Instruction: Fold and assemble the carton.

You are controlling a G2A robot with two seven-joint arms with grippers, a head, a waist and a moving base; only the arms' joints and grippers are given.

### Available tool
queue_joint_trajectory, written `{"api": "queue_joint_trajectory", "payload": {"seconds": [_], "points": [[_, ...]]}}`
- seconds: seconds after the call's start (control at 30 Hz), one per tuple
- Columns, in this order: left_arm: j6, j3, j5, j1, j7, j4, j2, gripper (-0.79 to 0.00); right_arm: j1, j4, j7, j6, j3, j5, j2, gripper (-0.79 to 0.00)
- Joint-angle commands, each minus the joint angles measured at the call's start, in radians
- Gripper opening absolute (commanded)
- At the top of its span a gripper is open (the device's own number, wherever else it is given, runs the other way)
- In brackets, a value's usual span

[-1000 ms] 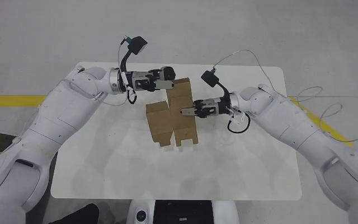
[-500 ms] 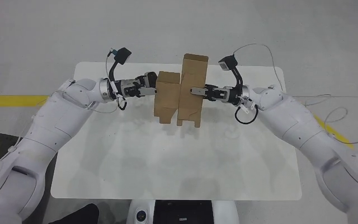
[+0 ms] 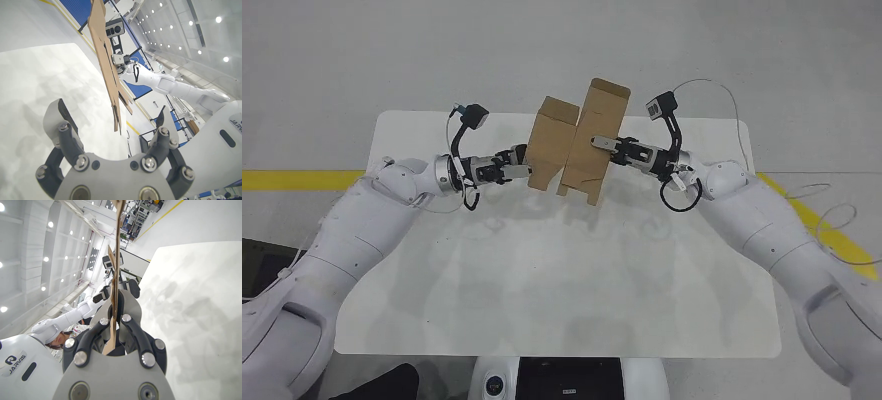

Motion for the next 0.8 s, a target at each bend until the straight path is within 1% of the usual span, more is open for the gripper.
{"api": "queue_joint_trajectory", "payload": {"seconds": [0.0, 0.03, 0.07, 0.27, 0.47, 0.63, 0.67, 0.7, 0.73, 0.77], "points": [[0.028, -0.004, -0.044, 0.007, -0.015, -0.003, -0.004, -0.505, -0.006, -0.003, -0.002, 0.009, 0.013, -0.014, -0.002, -0.785], [0.04, -0.006, -0.063, 0.008, -0.026, -0.001, -0.007, -0.705, -0.009, -0.005, -0.003, 0.014, 0.019, -0.023, -0.004, -0.785], [0.051, -0.008, -0.077, 0.008, -0.039, 0.002, -0.009, -0.785, -0.011, -0.009, -0.005, 0.017, 0.025, -0.032, -0.005, -0.785], [0.11, -0.015, -0.102, 0.004, -0.072, 0.033, -0.028, -0.785, -0.03, -0.016, -0.005, 0.032, 0.065, -0.07, -0.012, -0.785], [0.126, -0.025, -0.091, 0.002, -0.084, 0.055, -0.045, -0.785, -0.046, -0.021, 0.006, 0.043, 0.103, -0.102, -0.018, -0.785], [0.137, -0.038, -0.085, 0.003, -0.095, 0.067, -0.056, -0.785, -0.058, -0.026, 0.015, 0.03, 0.135, -0.125, -0.023, -0.785], [0.139, -0.041, -0.086, 0.003, -0.098, 0.068, -0.058, -0.785, -0.061, -0.026, 0.018, 0.03, 0.141, -0.129, -0.024, -0.73], [0.141, -0.045, -0.087, 0.003, -0.102, 0.07, -0.059, -0.785, -0.063, -0.027, 0.02, 0.031, 0.147, -0.132, -0.025, -0.329], [0.144, -0.049, -0.09, 0.003, -0.108, 0.071, -0.061, -0.785, -0.065, -0.027, 0.022, 0.031, 0.154, -0.135, -0.026, 0.0], [0.149, -0.054, -0.094, 0.003, -0.116, 0.073, -0.061, -0.785, -0.067, -0.025, 0.026, 0.03, 0.161, -0.136, -0.027, 0.0]]}}
